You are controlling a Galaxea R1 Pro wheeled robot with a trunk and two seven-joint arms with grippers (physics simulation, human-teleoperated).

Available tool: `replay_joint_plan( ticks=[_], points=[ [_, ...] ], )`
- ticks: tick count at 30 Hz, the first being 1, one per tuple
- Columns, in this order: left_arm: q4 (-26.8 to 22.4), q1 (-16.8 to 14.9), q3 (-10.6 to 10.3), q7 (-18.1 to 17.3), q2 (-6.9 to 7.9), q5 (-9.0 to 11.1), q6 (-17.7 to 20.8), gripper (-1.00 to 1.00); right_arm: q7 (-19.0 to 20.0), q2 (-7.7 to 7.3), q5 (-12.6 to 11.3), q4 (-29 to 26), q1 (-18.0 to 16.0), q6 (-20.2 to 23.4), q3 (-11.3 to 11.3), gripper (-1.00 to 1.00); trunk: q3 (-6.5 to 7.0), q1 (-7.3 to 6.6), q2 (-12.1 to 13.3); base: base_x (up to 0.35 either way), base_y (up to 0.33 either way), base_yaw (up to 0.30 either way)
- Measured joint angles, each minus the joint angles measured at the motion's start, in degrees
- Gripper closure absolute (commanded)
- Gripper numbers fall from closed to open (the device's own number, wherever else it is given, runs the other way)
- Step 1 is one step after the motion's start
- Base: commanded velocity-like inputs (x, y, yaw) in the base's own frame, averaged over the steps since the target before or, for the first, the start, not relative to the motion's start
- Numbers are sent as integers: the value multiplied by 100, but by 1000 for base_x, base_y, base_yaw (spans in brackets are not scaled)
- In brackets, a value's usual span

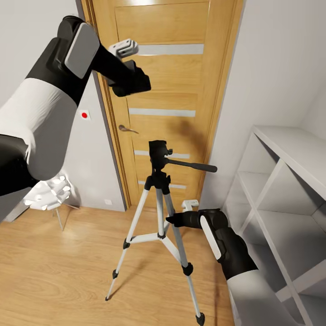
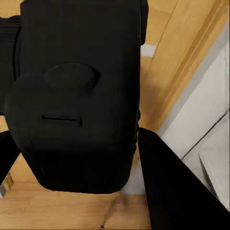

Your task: Attach the digital camera to the camera tripod in the bedroom.

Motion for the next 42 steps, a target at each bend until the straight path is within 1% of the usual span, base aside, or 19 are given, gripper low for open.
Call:
replay_joint_plan(
  ticks=[3, 5, 6, 9, 10, 11, 12, 13, 14, 16, 19, 21, 25, 29, 31, 32, 33, 37, 42],
  points=[
    [-7, 15, -46, -281, 26, -133, -3, 100, 0, -3, -2, 0, 0, 0, 0, 100, 0, 0, 0, 0, 0, 0],
    [-4, 49, -109, -383, 34, -334, -10, 100, 0, -7, -1, 0, 0, 0, 0, 100, 0, 0, 0, 0, 0, 0],
    [-9, 51, -113, -403, 36, -326, -14, 100, 0, -7, 3, 0, 0, -1, 0, 100, 0, 0, 0, 0, 0, 0],
    [-18, 65, -132, -931, 117, -302, -254, 100, 5, -13, 1, 11, 0, 0, 0, 100, 0, 0, 0, 0, 0, 0],
    [-5, 66, -141, -1297, 194, -226, -469, 100, 7, -15, -1, 17, 0, 1, 0, 100, 0, 0, 0, 0, 0, 0],
    [32, 88, -175, -2388, 384, -244, -982, 100, 9, -16, -1, 22, 1, 1, 0, 100, 1, 1, 1, 0, 0, 0],
    [48, 112, -197, -2759, 445, -289, -1149, 100, 8, -16, 2, 23, 0, -1, 0, 100, 0, -1, -1, 0, 0, 0],
    [89, 185, -228, -3348, 552, -425, -1472, 100, 6, -17, -2, 24, 0, 0, 0, 100, 0, 0, 1, 0, 0, 0],
    [135, 289, -238, -3807, 650, -631, -1846, 100, 4, -18, -2, 23, 1, 1, 0, 100, 0, 0, 1, 0, 0, 0],
    [181, 445, -253, -4230, 824, -867, -2429, 100, 3, -18, 7, 24, 1, 0, -1, 100, 0, 0, 0, 0, 0, 0],
    [176, 687, -271, -4597, 1151, -1031, -3003, 100, 1, -22, 14, 24, 1, 1, 0, 100, -1, 0, 0, 0, 0, 0],
    [163, 831, -280, -4662, 1224, -1033, -2925, 100, 1, -21, 32, 24, 0, -1, -1, 100, -1, -1, 0, 0, 0, 0],
    [107, 1109, -284, -4761, 1275, -1033, -2849, 100, 0, -26, 11, 54, 0, 2, 0, 100, 0, -1, 0, 0, 0, 0],
    [98, 1161, -362, -5063, 1283, -1046, -3010, 100, -9, -30, -6, 72, -3, 0, -1, 100, 2, -2, -4, 0, 0, 0],
    [100, 1180, -540, -5503, 1299, -1057, -3262, 100, -10, -31, -7, 70, -3, -1, -1, 100, 2, -2, -3, 0, 0, 0],
    [180, 1195, -1201, -6323, 1325, -1267, -4041, 100, -7, -32, -5, 64, -3, -1, 0, 100, 0, -1, -2, 0, 0, 0],
    [195, 1196, -1490, -6780, 1343, -1345, -4323, 100, -6, -35, -7, 68, -3, 0, 0, 100, 1, -2, -3, 0, 0, 0],
    [218, 1198, -1927, -7122, 1396, -1646, -4874, 100, -6, -44, -19, 63, -3, 1, 0, 100, 1, -2, -3, 0, 0, 0],
    [222, 1198, -2106, -7246, 1385, -1758, -5128, 100, -7, -49, -27, 61, -3, 2, 0, 100, 2, -2, -3, 0, 0, 0]
  ],
)
